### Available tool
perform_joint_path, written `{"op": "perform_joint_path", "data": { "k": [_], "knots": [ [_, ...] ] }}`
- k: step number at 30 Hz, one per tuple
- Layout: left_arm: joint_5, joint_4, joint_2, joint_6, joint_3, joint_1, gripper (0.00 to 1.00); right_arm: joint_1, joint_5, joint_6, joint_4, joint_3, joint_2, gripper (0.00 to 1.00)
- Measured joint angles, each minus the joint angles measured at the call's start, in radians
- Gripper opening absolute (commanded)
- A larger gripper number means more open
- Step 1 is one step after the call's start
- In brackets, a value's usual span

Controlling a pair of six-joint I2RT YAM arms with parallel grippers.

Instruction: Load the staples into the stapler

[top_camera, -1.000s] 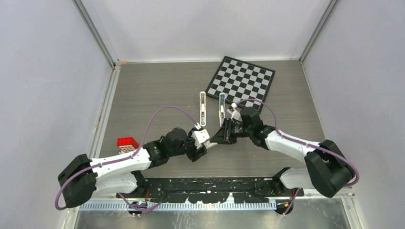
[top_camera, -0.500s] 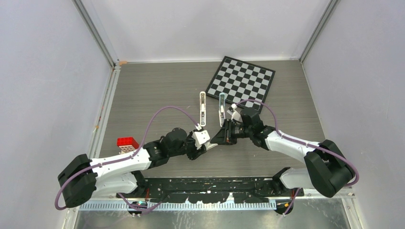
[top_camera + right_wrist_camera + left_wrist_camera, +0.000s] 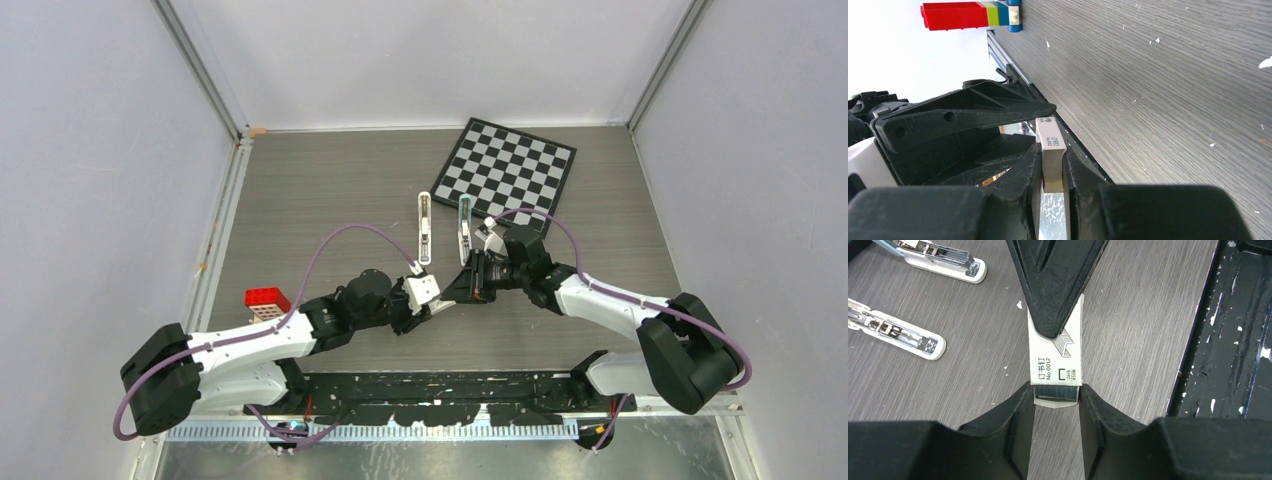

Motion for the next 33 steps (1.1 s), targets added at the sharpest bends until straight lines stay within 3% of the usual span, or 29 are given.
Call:
{"op": "perform_joint_path", "data": {
  "k": [19,33],
  "knots": [
    [0.018,0.042,0.020,0.018,0.000,-0.006,0.30,-0.062,-0.054,-0.056,-0.057,0.001,-0.016,0.21],
    [-0.014,0.034,0.047,0.017,-0.017,-0.005,0.34,-0.182,-0.050,-0.116,-0.154,0.001,-0.060,0.23]
  ]
}}
